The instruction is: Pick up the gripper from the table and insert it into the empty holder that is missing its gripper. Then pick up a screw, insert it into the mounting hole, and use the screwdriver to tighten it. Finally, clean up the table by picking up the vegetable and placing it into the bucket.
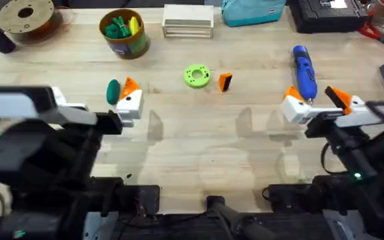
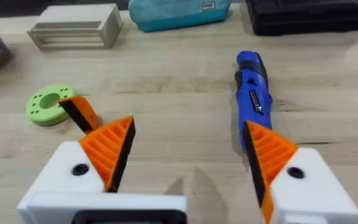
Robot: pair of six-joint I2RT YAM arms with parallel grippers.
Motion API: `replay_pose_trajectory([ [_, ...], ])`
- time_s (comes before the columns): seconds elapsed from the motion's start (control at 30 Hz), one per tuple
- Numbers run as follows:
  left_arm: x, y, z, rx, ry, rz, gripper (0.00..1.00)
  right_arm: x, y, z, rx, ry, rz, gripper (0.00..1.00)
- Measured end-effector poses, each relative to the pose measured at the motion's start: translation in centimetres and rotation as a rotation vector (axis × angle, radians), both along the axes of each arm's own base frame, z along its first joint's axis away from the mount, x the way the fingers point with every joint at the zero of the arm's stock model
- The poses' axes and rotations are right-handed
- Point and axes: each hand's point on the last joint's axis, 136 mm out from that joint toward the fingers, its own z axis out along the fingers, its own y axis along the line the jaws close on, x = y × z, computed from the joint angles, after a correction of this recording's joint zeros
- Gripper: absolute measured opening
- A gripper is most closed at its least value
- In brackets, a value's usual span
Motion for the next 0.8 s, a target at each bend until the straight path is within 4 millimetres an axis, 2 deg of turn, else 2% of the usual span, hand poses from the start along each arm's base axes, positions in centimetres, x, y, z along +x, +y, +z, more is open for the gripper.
replay_pose_trajectory([
  [0.13,-0.2,0.3,1.2,0.005,0.115,0.016,0.992,-0.7,0.0,1.5,0.001,0.059,0.002,0.99],
  [0.33,0.9,0.9,3.4,0.019,0.303,0.046,0.992,-0.9,0.1,3.3,0.003,0.177,0.002,0.99],
  [0.53,2.9,1.2,5.4,0.032,0.472,0.061,0.992,0.0,0.1,4.6,0.004,0.345,0.004,0.99],
  [0.8,5.5,1.2,5.8,0.037,0.611,0.061,0.992,1.7,0.1,6.0,-0.028,0.559,0.024,0.99],
])
